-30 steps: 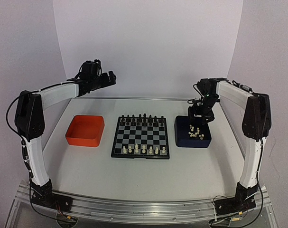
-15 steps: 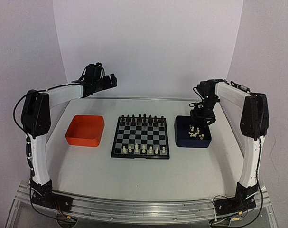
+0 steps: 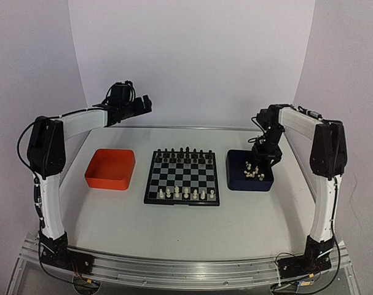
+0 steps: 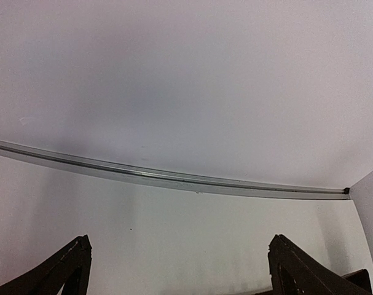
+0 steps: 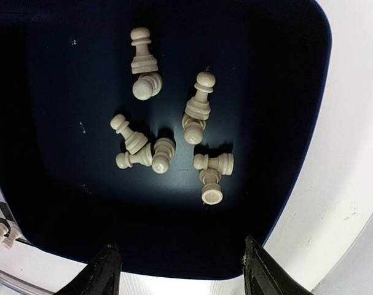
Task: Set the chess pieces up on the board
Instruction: Pick up the chess piece from the storage box.
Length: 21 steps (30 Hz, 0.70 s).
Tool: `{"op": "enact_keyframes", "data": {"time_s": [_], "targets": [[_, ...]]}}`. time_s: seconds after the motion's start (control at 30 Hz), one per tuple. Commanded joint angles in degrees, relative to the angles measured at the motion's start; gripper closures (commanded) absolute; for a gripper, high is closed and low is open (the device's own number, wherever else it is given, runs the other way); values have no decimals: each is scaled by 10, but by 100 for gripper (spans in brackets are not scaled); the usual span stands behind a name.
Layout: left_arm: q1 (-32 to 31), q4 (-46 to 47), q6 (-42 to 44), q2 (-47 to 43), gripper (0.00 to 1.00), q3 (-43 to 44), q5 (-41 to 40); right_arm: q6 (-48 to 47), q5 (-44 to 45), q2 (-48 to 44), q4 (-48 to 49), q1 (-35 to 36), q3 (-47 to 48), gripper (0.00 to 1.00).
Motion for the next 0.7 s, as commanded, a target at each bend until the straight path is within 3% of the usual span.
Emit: {"op": "enact_keyframes", "data": {"time_s": [0.0, 0.67], "targets": [[3, 20, 10, -14, 0, 16, -1, 4, -5, 20, -21, 0, 24, 40], [3, 21, 4, -32, 0, -6, 3, 19, 37, 65, -37, 0, 50, 58]]}}
